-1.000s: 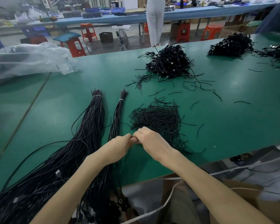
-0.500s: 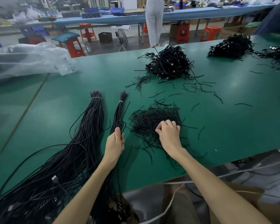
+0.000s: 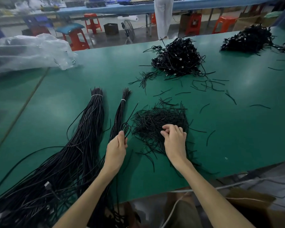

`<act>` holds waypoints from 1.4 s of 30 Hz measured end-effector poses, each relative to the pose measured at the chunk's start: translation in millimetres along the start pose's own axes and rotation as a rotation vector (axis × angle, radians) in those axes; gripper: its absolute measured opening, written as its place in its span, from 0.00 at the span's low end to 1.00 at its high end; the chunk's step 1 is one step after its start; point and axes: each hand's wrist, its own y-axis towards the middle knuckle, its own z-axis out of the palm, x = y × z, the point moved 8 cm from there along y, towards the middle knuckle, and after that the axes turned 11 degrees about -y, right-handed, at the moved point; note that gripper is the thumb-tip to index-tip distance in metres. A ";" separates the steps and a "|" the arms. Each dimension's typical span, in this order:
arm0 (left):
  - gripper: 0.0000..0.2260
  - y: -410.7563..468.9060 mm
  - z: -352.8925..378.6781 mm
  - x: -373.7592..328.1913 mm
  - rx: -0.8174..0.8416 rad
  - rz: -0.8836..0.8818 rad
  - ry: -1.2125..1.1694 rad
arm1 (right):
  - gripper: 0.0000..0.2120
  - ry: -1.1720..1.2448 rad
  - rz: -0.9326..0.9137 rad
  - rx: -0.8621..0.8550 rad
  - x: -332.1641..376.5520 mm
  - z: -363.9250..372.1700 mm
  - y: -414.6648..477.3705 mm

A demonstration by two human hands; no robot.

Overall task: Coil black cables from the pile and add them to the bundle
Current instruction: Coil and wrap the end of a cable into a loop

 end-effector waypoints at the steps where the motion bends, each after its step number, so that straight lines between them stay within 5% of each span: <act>1: 0.23 -0.6 0.3 -1.2 0.001 0.006 0.003 | 0.09 0.021 0.007 -0.011 0.4 -1.6 -0.1; 6: 0.23 -3.0 1.5 -4.1 0.015 0.022 0.016 | 0.11 0.054 -0.038 -0.078 6.2 -11.7 -5.0; 12: 0.24 -4.2 1.3 -4.6 0.016 0.035 0.073 | 0.12 -0.170 -0.041 0.104 3.8 -3.3 9.9; 17: 0.24 -4.1 0.5 -2.6 0.013 0.041 0.108 | 0.01 -0.088 -0.051 0.030 14.7 -18.9 23.1; 30: 0.23 -2.1 3.1 -3.4 0.025 0.069 0.143 | 0.03 0.266 -0.098 -0.143 45.3 -48.6 18.6; 36: 0.22 -1.5 1.9 -6.0 0.014 0.116 0.217 | 0.08 0.632 -0.051 0.276 91.5 -4.0 -18.6; 42: 0.17 -4.7 2.1 -10.8 0.048 0.124 0.170 | 0.13 0.736 0.168 0.405 92.7 31.5 -28.0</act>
